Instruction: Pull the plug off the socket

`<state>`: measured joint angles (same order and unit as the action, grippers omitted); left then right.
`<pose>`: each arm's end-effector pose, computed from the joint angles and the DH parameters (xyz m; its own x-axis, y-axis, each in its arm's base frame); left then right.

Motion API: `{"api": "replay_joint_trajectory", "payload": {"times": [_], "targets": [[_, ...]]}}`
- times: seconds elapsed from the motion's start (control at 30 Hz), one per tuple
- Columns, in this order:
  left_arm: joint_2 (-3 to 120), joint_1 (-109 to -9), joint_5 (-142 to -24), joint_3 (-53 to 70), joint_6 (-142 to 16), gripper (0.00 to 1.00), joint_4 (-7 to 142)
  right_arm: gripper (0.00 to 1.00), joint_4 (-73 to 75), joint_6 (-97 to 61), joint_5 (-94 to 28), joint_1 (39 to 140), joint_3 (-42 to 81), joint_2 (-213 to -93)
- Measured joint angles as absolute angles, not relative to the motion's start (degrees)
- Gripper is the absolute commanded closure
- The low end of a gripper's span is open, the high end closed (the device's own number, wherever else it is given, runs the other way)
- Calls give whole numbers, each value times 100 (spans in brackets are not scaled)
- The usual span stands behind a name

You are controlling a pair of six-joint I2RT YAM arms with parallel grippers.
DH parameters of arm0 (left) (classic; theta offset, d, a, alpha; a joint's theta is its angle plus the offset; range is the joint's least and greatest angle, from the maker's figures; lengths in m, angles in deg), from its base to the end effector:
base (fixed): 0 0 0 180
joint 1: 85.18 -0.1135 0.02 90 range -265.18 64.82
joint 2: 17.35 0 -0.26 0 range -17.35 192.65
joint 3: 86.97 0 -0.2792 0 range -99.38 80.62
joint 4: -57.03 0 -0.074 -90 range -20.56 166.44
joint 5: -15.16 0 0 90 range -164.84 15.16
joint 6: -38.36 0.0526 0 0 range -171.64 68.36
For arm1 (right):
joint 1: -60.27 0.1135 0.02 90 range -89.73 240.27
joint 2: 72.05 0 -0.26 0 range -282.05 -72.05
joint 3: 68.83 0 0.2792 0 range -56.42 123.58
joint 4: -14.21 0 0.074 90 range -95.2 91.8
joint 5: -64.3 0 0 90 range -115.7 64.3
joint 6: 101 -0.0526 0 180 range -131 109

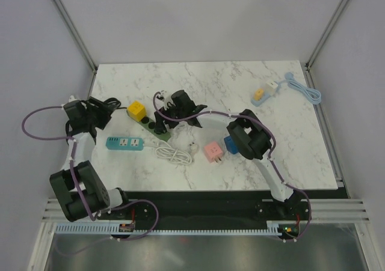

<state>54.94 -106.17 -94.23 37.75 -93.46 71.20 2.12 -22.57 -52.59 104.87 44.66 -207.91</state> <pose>0.2991 0.0960 0.2155 -0.3118 -0.7933 -0.5230 -0.3765 0.6085 -0.6986 0.3852 0.4133 0.1199 -0.5736 -0.3144 -0.7564 -0.7928 0.4453 0.4161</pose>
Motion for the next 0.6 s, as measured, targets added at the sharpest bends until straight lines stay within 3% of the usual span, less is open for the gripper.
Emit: {"api": "replay_joint_trajectory", "payload": {"times": [0.27,0.6], "targets": [[7074,-11019,-10304,3036,-9410,34,7136,20,-68,-1990,-4247,10966,4669,-20799],[7988,-11046,-10750,3036,-9676,38,6790,28,-623,-1545,-3237,11261,5694,-21392]]}}
